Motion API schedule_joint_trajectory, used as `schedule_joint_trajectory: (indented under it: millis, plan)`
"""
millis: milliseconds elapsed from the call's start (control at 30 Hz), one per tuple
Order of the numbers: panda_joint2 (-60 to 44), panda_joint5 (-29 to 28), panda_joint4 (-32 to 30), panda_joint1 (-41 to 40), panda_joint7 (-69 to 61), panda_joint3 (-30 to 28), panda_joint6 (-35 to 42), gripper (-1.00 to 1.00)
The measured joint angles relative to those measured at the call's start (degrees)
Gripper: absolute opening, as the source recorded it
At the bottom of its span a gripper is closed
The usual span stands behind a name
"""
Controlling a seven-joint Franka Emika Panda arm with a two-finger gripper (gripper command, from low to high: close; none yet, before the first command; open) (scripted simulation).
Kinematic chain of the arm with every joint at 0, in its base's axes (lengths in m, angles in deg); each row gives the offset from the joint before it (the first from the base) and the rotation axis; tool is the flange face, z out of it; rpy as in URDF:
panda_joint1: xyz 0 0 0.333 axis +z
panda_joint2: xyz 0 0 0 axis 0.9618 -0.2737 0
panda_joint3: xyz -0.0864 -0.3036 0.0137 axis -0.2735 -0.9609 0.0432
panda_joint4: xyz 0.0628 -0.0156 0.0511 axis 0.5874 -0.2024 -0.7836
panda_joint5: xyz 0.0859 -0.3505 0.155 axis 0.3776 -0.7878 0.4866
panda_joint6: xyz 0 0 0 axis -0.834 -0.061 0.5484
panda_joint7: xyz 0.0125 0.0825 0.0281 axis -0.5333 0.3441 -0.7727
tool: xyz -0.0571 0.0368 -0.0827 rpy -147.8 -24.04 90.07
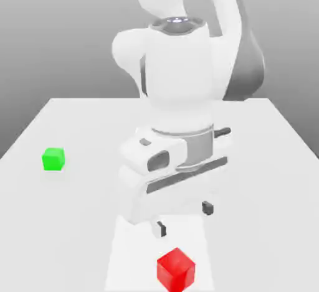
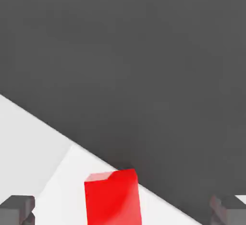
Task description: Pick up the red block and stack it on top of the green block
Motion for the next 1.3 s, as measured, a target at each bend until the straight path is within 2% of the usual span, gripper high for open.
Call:
schedule_joint_trajectory:
  millis: [167, 200, 433, 600, 667, 767, 900, 1300]
  plan:
    - [-10.2, 0.6, 0.6, -1.1, -2.5, 1.5, -7.2, 0.00]
    - [-12.2, 1.1, 0.9, -1.6, -2.9, 2.0, -9.0, -1.00]
    - [-12.8, 1.1, 1.0, -1.7, -2.9, 2.2, -9.3, -1.00]
    - [-3.9, -1.7, -0.6, -1.1, -1.1, 0.3, -2.1, -1.00]
    - [-0.3, -4.2, -2.3, -3.5, -1.4, -3.2, -0.5, -1.00]
    - [4.5, -8.2, -5.2, -9.6, -2.0, -8.3, 1.1, -1.00]
    - [11.7, -15.1, -9.7, -24.1, -3.2, -13.6, 3.1, -1.00]
    - [27.1, -29.7, -24.2, -49.3, -9.1, -30.1, 3.4, -1.00]
